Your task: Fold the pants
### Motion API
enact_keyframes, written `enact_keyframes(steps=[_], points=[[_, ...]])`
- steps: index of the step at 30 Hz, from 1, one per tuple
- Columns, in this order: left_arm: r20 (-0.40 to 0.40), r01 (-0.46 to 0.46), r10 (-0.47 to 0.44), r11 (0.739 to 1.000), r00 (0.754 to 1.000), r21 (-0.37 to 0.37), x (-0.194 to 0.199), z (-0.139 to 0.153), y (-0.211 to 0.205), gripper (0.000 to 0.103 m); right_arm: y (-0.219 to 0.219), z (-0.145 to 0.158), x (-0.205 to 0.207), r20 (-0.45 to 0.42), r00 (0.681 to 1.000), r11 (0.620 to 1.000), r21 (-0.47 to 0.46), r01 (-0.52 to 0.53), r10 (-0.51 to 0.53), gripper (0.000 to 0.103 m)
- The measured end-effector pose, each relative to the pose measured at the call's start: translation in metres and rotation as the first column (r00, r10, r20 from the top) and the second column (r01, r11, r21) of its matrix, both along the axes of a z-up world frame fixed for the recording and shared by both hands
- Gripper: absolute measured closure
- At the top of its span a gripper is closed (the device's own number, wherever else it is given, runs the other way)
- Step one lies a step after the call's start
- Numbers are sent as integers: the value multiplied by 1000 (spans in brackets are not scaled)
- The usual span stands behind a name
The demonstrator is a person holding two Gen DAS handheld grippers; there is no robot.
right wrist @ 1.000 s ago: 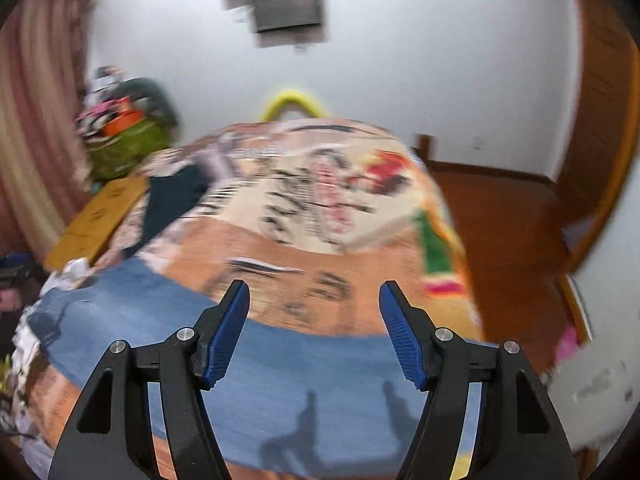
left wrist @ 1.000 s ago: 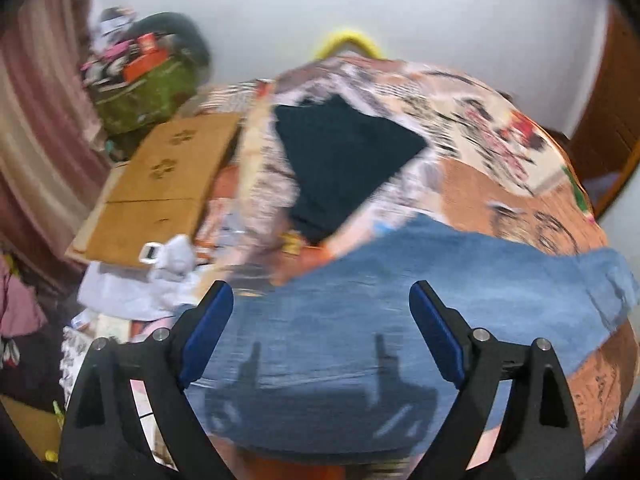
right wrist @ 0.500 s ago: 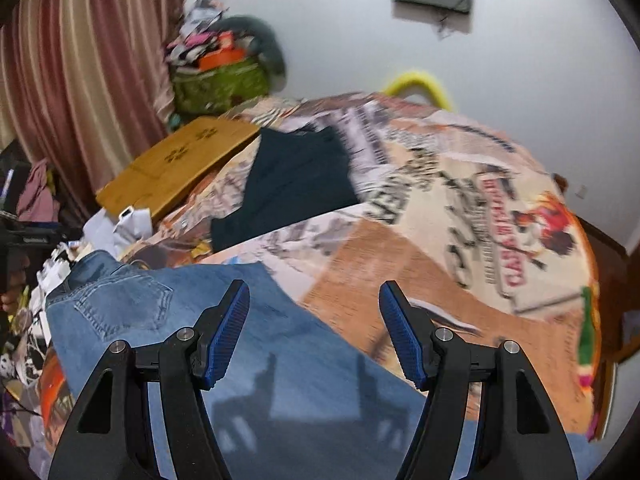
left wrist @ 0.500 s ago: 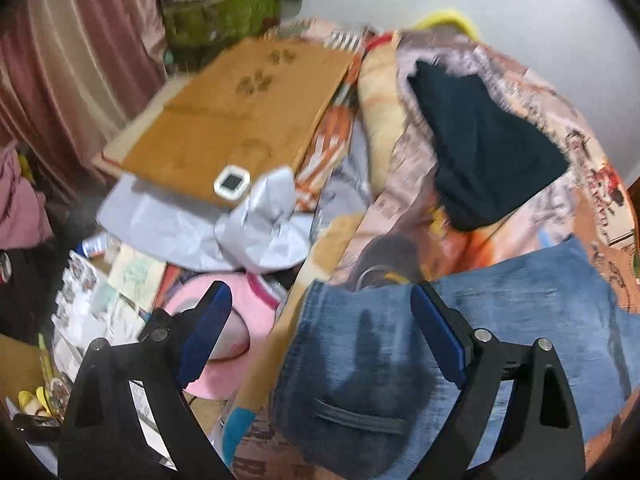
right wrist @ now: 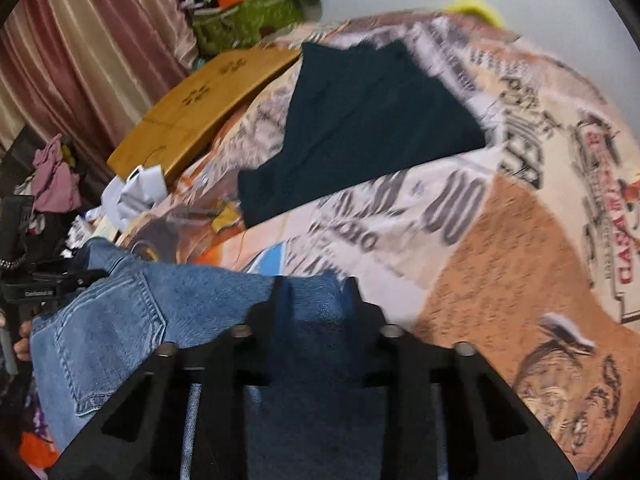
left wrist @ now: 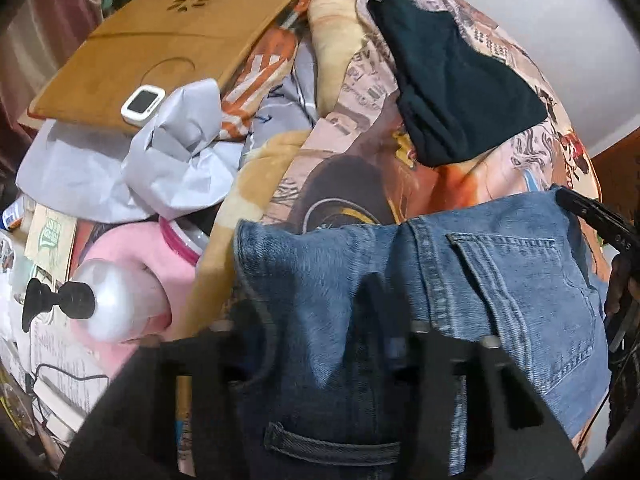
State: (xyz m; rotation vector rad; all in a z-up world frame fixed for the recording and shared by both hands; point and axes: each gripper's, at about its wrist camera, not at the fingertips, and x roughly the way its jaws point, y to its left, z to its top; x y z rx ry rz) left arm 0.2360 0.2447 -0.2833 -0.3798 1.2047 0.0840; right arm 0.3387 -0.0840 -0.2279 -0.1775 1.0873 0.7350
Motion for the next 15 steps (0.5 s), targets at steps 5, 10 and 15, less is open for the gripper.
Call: enact_keyframes(steps=[5,10,15], points=[[67,-37,28,991,997,130,-8,12,-7,83,1,-3,-1,-5,1000,1000,-20,-6,6,91],[47,-44,35,981,998,188,-12,5,-9,75,7,-4,-3,25,1000,998,-59,-14,15,91],[32,-90,85,975,996,204,-24,17,-3,59,5,10,-14,102,994,990,-142,-17,32,86]])
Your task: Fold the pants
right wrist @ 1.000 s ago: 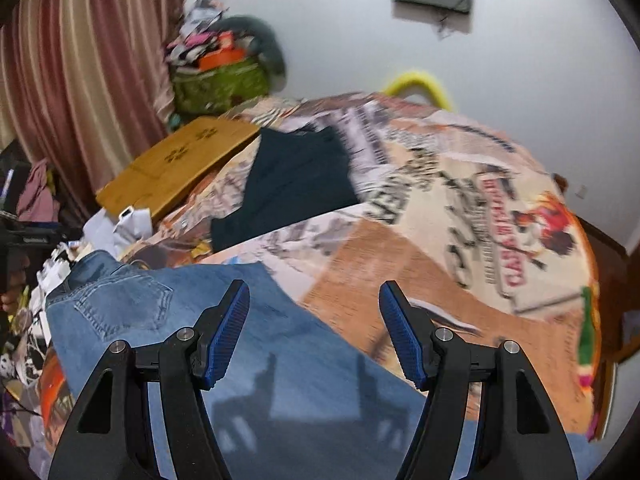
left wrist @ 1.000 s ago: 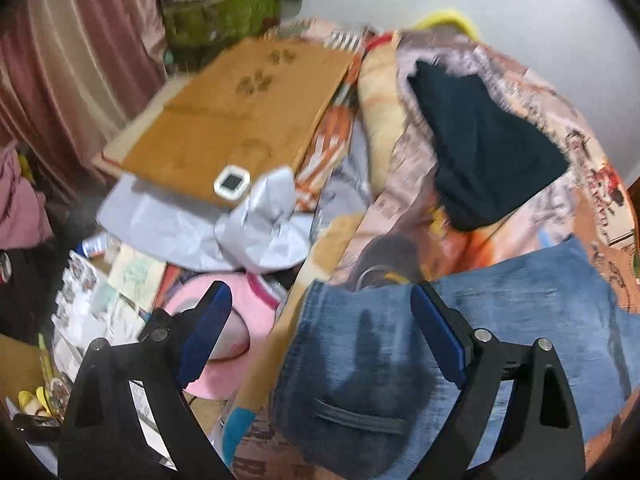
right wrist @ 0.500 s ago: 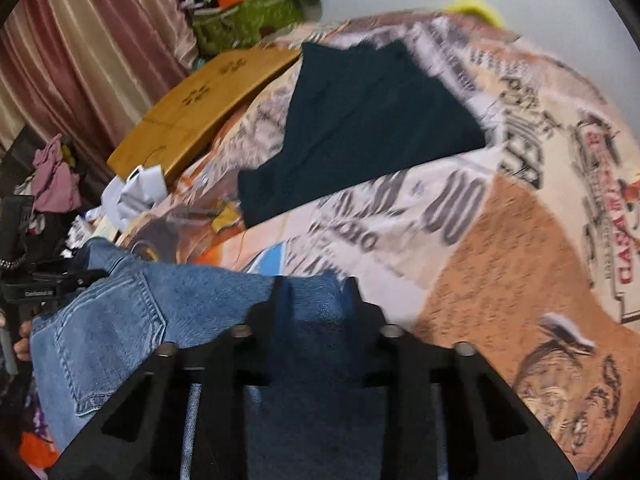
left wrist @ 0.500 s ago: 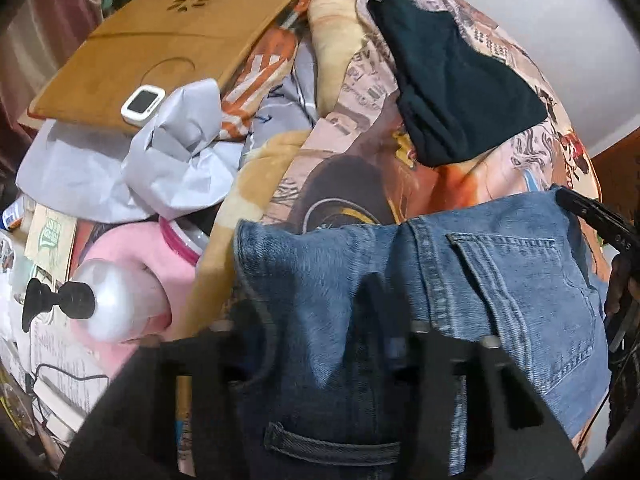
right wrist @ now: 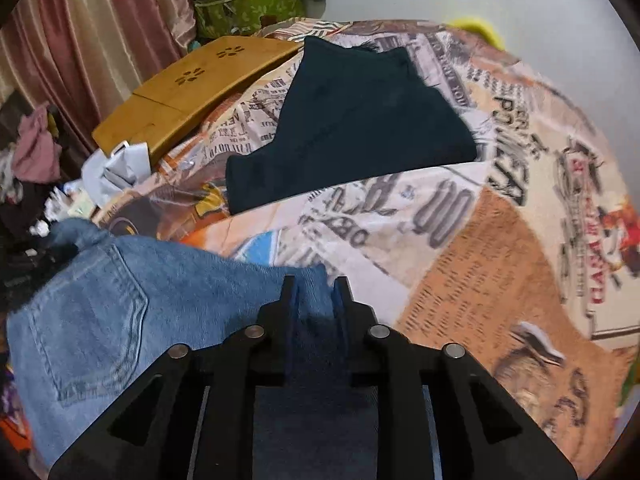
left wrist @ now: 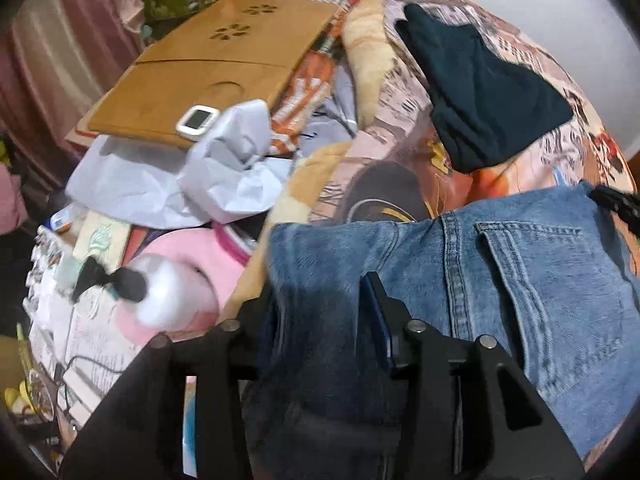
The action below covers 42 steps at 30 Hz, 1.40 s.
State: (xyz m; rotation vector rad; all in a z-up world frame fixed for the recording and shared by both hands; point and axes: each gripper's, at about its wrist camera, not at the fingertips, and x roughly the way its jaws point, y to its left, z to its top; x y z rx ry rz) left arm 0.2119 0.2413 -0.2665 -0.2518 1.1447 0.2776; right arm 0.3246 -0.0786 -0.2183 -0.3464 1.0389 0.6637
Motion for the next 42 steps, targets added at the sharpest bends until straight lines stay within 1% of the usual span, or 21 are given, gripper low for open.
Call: enact_keyframes(steps=[2,4,5,7,9,12,16,20,21,24,28,30,32,34,35,36,37,38,39,40,42], points=[[20,-1,1,1000,1000,21,-9,10,-1,58,-7,7,-7,1,1000,1000,-6,-13,13,83],[31,3,-4,999,1000,54,-19,21,-3,54,-17,17,-17,1,1000,1000,3,-17,17,72],[33,4,-6,998,999,67,-26,26,-5,51,-23,22,-24,7,1000,1000,15,-16,16,69],[36,9,-11,998,999,65,-34,31,-8,47,-35,33,-38,20,1000,999,49,-7,6,60],[39,11,-13,999,999,52,-44,36,-12,38,-46,42,-51,21,1000,997,78,4,-6,56],[31,10,-11,999,999,33,-54,41,-18,27,-65,49,-71,12,1000,993,118,20,-22,52],[-3,3,-3,1000,1000,14,-63,41,-28,22,-79,44,-91,-16,1000,992,124,23,-21,51],[-5,0,0,999,1000,35,-74,42,-35,20,-90,24,-115,-32,999,997,80,8,-6,51],[-5,-11,11,1000,1000,17,-76,41,-34,20,-94,18,-124,-27,1000,998,65,-1,3,50],[-13,-41,40,995,999,-87,-81,38,-31,19,-110,18,-136,11,1000,995,93,22,-23,35],[-49,-51,39,960,998,-276,-77,24,-35,19,-124,13,-137,-30,999,990,135,42,-38,31],[-69,-59,39,945,997,-323,-72,15,-38,19,-127,10,-138,-38,998,987,152,57,-52,30],[-72,-66,45,942,996,-328,-67,10,-38,20,-128,10,-141,-33,998,985,162,64,-59,30],[-62,-75,58,947,996,-313,-60,8,-38,27,-127,10,-145,-22,998,985,161,65,-63,30],[-50,-77,66,954,997,-289,-57,9,-38,38,-128,10,-145,-20,998,985,162,66,-63,30],[-30,-77,72,974,997,-212,-54,15,-42,50,-128,10,-145,-19,998,984,165,64,-62,30],[-17,-69,67,986,998,-153,-51,18,-45,58,-130,10,-145,-19,998,984,168,64,-61,30],[2,-44,44,997,999,-68,-48,23,-52,74,-131,9,-145,-20,998,983,174,63,-61,29],[16,-27,26,998,1000,51,-47,30,-61,89,-132,9,-145,-22,998,982,178,65,-62,28],[37,-12,8,994,999,106,-48,36,-66,89,-133,8,-145,-24,998,981,183,67,-64,27],[99,-13,-2,989,995,149,-55,51,-71,89,-135,7,-146,-28,998,980,188,68,-64,26]])
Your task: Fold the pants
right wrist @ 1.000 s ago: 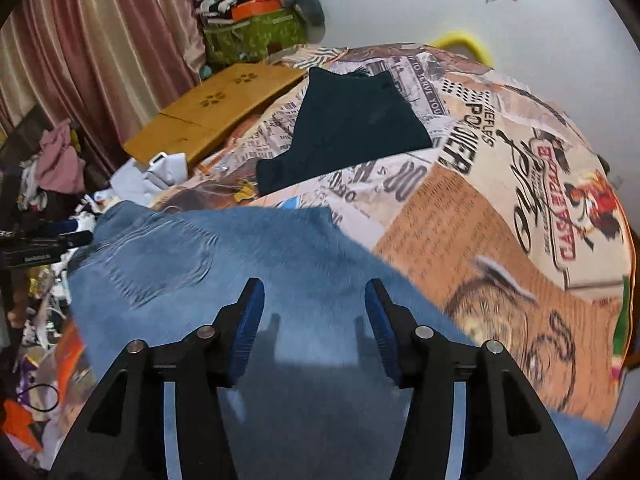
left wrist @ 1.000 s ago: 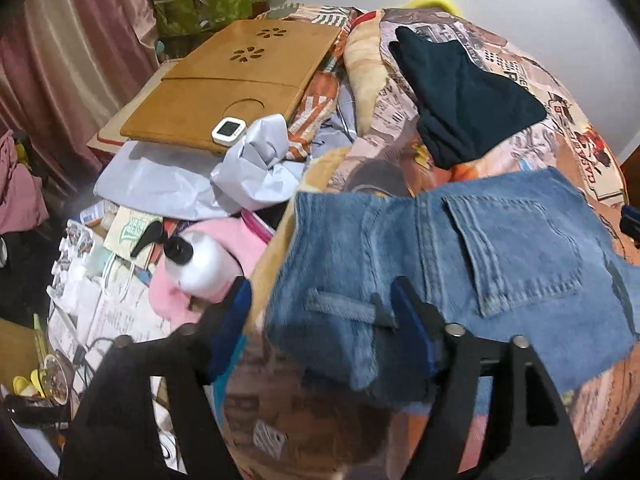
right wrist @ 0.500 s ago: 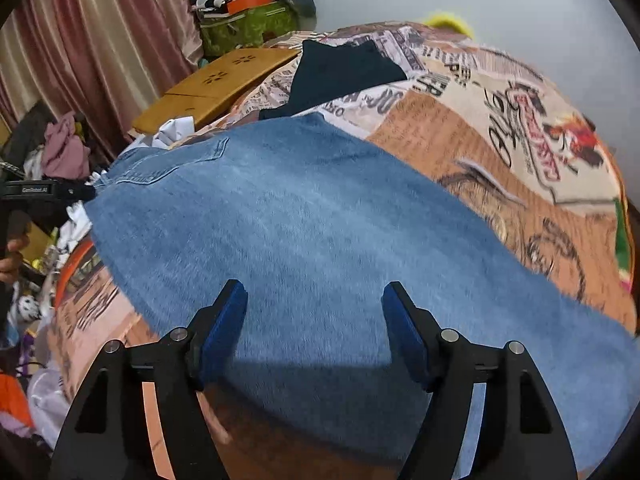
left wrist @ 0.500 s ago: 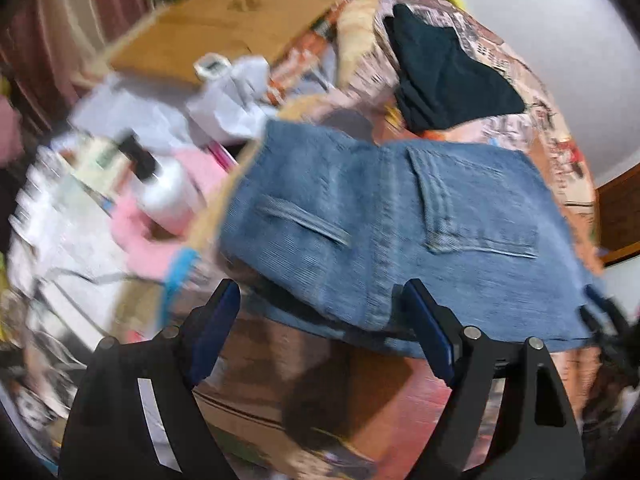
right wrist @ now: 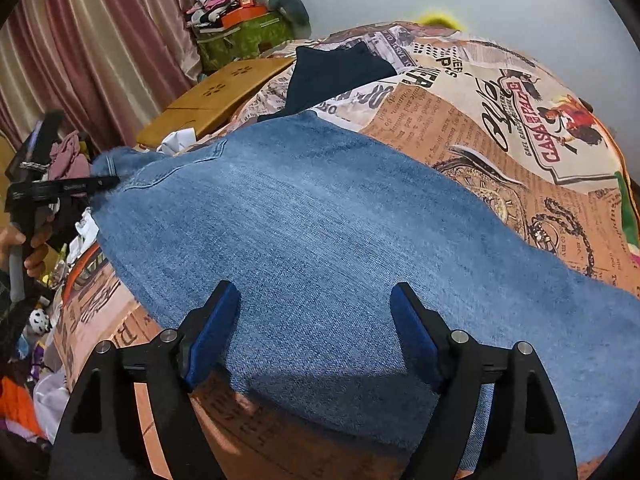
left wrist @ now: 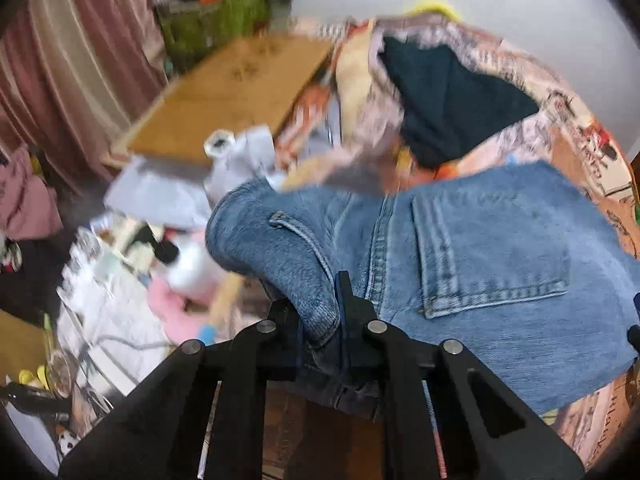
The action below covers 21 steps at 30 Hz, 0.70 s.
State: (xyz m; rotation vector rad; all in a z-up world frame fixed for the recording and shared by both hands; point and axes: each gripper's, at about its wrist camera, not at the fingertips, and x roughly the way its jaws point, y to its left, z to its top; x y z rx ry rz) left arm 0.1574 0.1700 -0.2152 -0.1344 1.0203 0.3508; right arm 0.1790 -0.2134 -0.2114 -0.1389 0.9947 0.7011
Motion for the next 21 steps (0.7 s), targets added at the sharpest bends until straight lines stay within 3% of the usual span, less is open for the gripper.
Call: enact_keyframes(steps=[3,5,10,11,17,19,21], points=[[67,9,-8,1000,998,-17,-15,18,6,88,-2,-1,1,-10,1000,1000,-3,0,0,23],[71,38,-35,998,997,-39,-23,18,12,87,-1,-2,3,-22,1000,1000,-10,-3,3,21],[-60,55,-62,993,996,-106,-24,-30,19,79,3,4,11,-81,997,999,-49,-15,11,21],[-73,55,-64,992,995,-112,-24,-37,19,73,4,6,13,-83,997,998,-59,-13,8,22],[-69,61,-69,991,995,-118,-28,-43,25,61,18,24,26,-27,1000,999,-28,16,-16,21],[-84,44,-53,993,995,-106,-26,-43,31,48,24,17,32,-38,999,999,-32,28,-30,21],[-94,-2,-2,999,996,-36,-30,-39,35,18,23,4,34,-64,997,998,-50,42,-45,21]])
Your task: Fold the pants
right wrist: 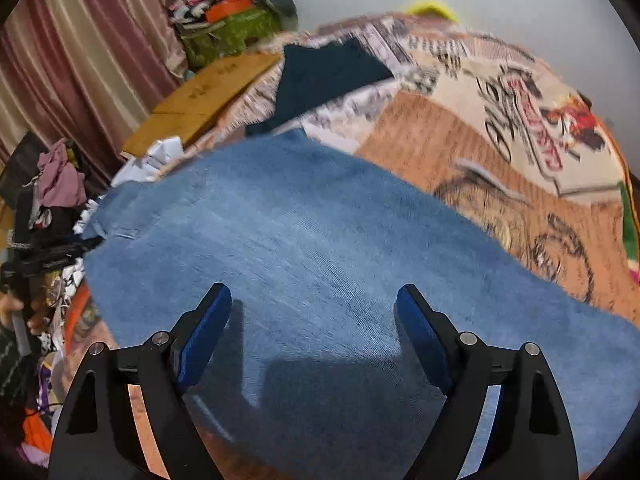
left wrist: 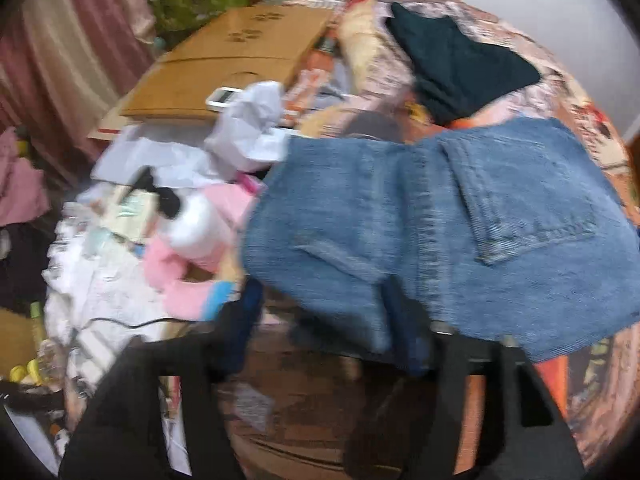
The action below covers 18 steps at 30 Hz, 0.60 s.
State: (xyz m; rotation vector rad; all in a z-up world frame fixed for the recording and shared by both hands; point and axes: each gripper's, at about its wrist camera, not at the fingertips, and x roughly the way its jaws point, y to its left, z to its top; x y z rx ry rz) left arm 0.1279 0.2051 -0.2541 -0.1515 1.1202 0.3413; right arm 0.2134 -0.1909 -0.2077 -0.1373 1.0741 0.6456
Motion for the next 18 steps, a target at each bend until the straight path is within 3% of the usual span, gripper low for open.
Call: enact_keyframes(steps=[1,2,5,8,12,15,18], points=[[-2,-27,27,998,1000,50,-3,3,3,12,-4,-8,0,-22,1000,1000,-1,11,-11,21],[8,-30,30,998,1000,48,-5,7,6,10,-14,-11,-2,-37,999,999,44,27,-25,20],[12,-32,31,999,999,19,-10,16,12,10,-36,-8,-7,-53,998,997,65,45,-41,20],[26,-7,6,998,1000,68,-7,35,5,10,-62,-9,-15,-95,994,996,65,59,-52,14],[72,43,-51,994,996,98,7,66,-16,10,-100,-13,-22,-143,988,997,58,60,-52,15],[110,77,-88,992,990,97,22,87,-34,10,-121,-7,-17,-119,987,994,-31,102,-105,15],[127,132,-143,987,982,86,41,101,-60,10,-150,9,-12,-24,982,982,-40,185,-186,14]])
